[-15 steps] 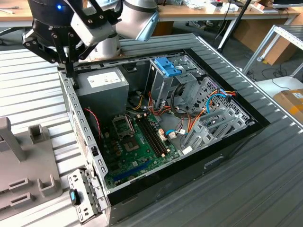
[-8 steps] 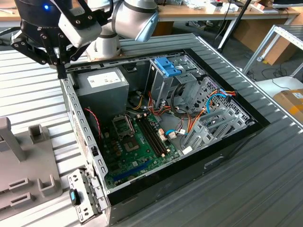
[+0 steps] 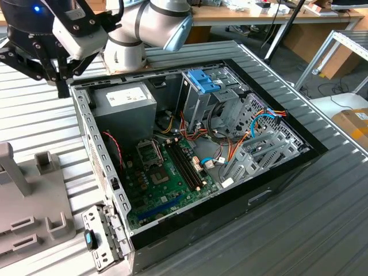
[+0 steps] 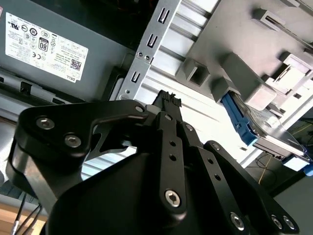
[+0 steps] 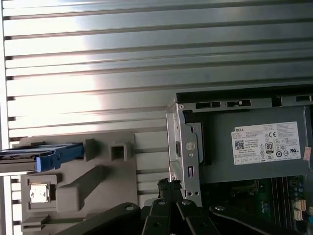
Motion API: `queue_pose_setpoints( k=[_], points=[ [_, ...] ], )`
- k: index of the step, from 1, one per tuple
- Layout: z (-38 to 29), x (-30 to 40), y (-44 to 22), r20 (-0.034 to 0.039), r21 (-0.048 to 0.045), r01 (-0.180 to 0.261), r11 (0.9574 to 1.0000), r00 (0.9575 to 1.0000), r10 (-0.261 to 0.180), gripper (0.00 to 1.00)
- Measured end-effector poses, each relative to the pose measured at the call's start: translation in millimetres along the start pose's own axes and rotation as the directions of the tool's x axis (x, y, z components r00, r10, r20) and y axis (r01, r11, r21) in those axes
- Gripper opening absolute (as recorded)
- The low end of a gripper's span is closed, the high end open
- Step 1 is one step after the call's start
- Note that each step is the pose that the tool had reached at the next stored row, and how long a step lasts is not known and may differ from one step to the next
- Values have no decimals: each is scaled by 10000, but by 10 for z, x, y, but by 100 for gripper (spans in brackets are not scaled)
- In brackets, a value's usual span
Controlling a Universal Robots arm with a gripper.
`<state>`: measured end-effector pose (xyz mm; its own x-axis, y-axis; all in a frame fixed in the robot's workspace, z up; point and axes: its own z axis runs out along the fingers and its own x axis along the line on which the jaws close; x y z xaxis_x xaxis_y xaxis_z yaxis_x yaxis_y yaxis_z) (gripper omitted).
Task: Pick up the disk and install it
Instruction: 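Reach for the disk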
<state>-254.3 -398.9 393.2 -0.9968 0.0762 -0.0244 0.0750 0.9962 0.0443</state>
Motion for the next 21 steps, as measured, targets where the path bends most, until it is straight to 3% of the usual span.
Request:
queue_pose_setpoints(
  k=[3,5,9,15,21],
  points=[
    [-2,51,-4,0,0,0,10000,10000,0,11],
    [-4,139,-10,1,-1,-1,10000,10000,1,11],
    [-7,249,-19,0,0,-1,10000,10000,1,11],
    [-9,338,-25,1,-1,-1,10000,10000,1,11],
    [-13,484,-36,0,0,0,10000,10000,0,11]
  ],
)
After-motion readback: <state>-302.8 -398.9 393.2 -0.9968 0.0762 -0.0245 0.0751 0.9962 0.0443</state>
